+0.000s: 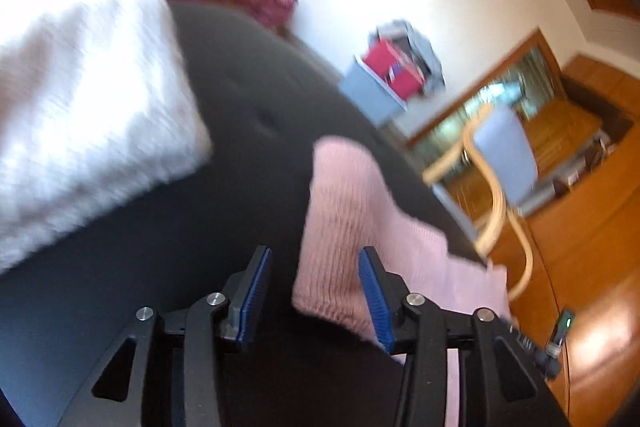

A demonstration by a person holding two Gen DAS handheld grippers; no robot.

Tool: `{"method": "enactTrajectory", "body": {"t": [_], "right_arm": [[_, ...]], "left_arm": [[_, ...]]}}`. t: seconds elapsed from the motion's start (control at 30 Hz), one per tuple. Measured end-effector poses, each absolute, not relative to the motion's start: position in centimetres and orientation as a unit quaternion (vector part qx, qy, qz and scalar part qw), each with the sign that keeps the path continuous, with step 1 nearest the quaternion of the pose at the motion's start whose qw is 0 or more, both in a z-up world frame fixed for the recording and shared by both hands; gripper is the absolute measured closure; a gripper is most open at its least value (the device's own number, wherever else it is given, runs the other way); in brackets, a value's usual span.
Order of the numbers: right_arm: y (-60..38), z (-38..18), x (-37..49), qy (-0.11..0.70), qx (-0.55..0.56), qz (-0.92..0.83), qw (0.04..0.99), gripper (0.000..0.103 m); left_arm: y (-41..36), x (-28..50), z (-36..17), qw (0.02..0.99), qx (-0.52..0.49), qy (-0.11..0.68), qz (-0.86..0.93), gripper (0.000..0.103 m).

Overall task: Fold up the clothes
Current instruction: 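Grasp the pink sleeve cuff with the left gripper and lift it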

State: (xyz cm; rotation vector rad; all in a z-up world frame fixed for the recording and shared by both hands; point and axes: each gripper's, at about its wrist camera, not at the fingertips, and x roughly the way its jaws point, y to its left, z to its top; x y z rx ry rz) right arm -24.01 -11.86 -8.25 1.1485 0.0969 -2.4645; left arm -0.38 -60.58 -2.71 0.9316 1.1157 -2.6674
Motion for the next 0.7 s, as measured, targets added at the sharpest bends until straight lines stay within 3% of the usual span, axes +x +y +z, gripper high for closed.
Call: {"method": "enactTrajectory", "body": {"t": [0.2, 0.27, 0.3, 0.33, 0.47, 0.6, 0.7], "right_arm": [[-12.1, -8.1, -24.1, 0.032, 0.413, -0.886, 0.209, 0.099], [-12.1, -8.1, -24.1, 0.032, 0.413, -0.886, 0.21, 0.099], [-12.1, -8.1, -24.1, 0.031, 0.413, -0.886, 0.21, 0.099], [-12.0, -8.1, -24.1, 0.03, 0.413, -0.885, 0.211, 0.099], [-11.9, -8.1, -24.1, 0.025, 0.414, -0.885, 0.213, 0.099], [-11.6, -8.2, -24.1, 0.019, 0.415, -0.884, 0.216, 0.099], [-11.5, -8.2, -24.1, 0.015, 0.415, -0.883, 0.218, 0.099]], "left_arm": [[-58.8, -3.0, -3.7, 0.005, 0.337, 0.348, -0.875, 0.054], [-57.5, -3.6, -3.1, 0.014, 0.338, 0.32, -0.885, 0.071], [-56.9, -3.8, -2.7, 0.022, 0.339, 0.304, -0.89, 0.089], [-56.3, -4.1, -2.3, 0.029, 0.34, 0.288, -0.895, 0.092], [-51.6, -5.1, 2.4, 0.022, 0.297, 0.195, -0.934, 0.093], [-43.0, -5.6, 7.4, -0.069, 0.262, 0.106, -0.957, 0.093], [-36.4, -6.6, 7.8, -0.149, 0.269, 0.078, -0.948, 0.093]]}}
